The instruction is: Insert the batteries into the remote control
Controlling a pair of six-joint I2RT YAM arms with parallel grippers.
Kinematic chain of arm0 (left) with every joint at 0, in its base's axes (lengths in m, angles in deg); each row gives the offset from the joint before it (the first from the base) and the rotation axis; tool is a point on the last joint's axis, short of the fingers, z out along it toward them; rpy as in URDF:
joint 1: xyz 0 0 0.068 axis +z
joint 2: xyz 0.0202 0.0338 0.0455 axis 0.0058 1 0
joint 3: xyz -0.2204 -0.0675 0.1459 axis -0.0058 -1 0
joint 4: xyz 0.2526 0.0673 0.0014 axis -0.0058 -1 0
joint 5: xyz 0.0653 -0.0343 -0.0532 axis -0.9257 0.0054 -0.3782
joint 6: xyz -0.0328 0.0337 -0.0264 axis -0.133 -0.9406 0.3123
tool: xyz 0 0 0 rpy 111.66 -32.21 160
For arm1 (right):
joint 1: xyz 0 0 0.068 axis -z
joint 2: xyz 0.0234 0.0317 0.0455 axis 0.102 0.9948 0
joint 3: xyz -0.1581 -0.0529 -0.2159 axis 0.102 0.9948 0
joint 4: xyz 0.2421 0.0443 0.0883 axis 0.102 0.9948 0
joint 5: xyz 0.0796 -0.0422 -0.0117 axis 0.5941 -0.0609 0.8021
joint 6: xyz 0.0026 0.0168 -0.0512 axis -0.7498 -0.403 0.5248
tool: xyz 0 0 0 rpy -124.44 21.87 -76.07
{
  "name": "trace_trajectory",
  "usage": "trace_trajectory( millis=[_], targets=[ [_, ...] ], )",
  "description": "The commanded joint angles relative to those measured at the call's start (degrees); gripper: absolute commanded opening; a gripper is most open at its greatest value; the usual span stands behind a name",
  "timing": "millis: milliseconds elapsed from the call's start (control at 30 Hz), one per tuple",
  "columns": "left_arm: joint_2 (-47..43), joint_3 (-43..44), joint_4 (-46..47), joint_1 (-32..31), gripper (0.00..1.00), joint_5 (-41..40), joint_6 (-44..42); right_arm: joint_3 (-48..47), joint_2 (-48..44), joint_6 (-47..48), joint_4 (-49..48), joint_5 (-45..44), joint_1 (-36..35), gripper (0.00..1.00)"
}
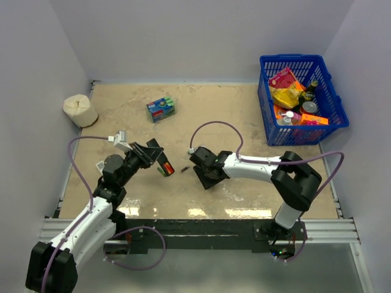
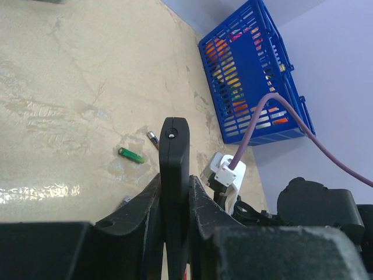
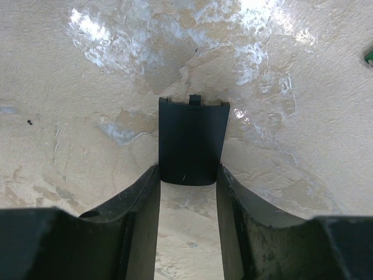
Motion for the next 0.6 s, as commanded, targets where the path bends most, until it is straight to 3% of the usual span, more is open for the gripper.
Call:
trace_trajectory(
  millis=[0, 167, 567],
  targets=[
    [1.7, -2.5, 9.4, 0.2, 0.00, 3.6, 2.5, 1.9, 0.1, 0.6, 1.1, -2.0, -0.3, 0.20],
    [5.4, -6.2, 21.6, 0.1, 0.00, 6.3, 5.7, -0.1, -6.3, 3.0, 1.5, -3.0, -0.6, 0.19],
    [13.4, -8.1, 35.8, -0.3, 0.00, 8.0, 8.5, -9.1, -14.7, 4.2, 2.8, -2.0, -2.9, 0.19]
  ],
)
